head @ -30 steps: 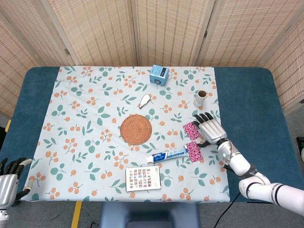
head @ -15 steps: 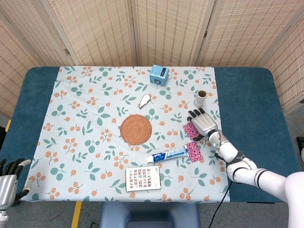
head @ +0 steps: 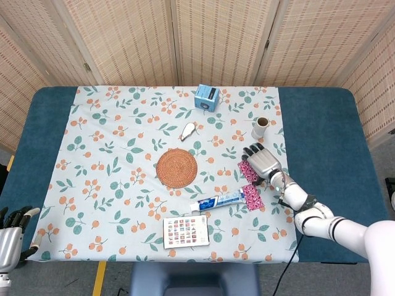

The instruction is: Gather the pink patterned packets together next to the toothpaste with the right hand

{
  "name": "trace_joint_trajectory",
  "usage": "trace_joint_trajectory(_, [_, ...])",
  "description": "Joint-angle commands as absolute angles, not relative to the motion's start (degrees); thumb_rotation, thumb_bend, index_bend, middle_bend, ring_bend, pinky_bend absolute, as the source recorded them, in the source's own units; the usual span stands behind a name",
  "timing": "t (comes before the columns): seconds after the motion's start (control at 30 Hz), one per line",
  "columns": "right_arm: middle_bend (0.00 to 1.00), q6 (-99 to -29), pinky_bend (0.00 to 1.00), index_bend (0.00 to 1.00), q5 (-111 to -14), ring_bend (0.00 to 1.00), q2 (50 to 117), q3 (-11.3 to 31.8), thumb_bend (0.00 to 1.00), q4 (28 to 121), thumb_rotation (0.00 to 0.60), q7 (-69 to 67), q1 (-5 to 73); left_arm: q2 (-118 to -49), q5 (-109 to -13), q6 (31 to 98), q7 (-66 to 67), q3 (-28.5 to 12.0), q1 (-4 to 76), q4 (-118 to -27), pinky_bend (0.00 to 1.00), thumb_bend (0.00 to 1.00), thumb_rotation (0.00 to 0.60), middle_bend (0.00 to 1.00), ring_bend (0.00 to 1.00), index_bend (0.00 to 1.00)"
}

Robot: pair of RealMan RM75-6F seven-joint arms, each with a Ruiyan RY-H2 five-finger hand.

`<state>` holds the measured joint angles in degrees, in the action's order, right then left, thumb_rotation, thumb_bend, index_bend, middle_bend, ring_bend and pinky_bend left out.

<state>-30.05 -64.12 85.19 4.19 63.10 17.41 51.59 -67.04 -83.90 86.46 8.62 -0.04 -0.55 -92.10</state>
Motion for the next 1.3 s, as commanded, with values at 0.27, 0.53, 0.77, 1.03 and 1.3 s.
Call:
trace_joint_trajectory(0.27, [0.08,-29.1,0.0,0.18,-64.5,0.0,86.5,3.8,0.22,60.6,0.471,16.5,52.5,-67.0,-83.5,86.2,9.1,-0.1,-0.5,-92.3,0.0,0.43,0.6,0.2,0.2,0.24])
trace_joint_trajectory(0.53, [0.08,-29.3,0.0,0.22,-64.5,0.0,86.4,3.2,0.22,60.5,0.47,16.5,52.4,-67.1,-83.4,86.1,9.0,-0.2,-0.5,-92.2,0.0,0.43,0.6,0.2,0.2,0.24])
trace_joint_trajectory(0.77, [0.1,-30.9,0.0,0.28,-64.5,0.0,85.9,3.1,0.22,61.8,0.47,16.4,51.7,-67.2,-83.5,86.2,8.8,-0.1,-0.5,-92.0,0.0,0.43,0.6,0.2,0.2,0.24])
trace_joint_trajectory(1.03, [0.11,-32.0,0.0,0.31,-64.4,0.0,85.2,3.2,0.22,62.9,0.469,16.1,51.2,-67.3,-83.7,86.3,8.4,0.0,-0.7,-91.7,0.0,0.43,0.6,0.2,0.2,0.24])
trace_joint_trajectory(1.3, [0.12,-35.5,0.0,0.31,-64.7,0.0,81.7,3.8,0.22,67.9,0.469,15.0,49.5,-67.3,-83.7,86.2,7.9,-0.1,-0.6,-91.4,0.0,0.43,0.6,0.2,0.2,0.24])
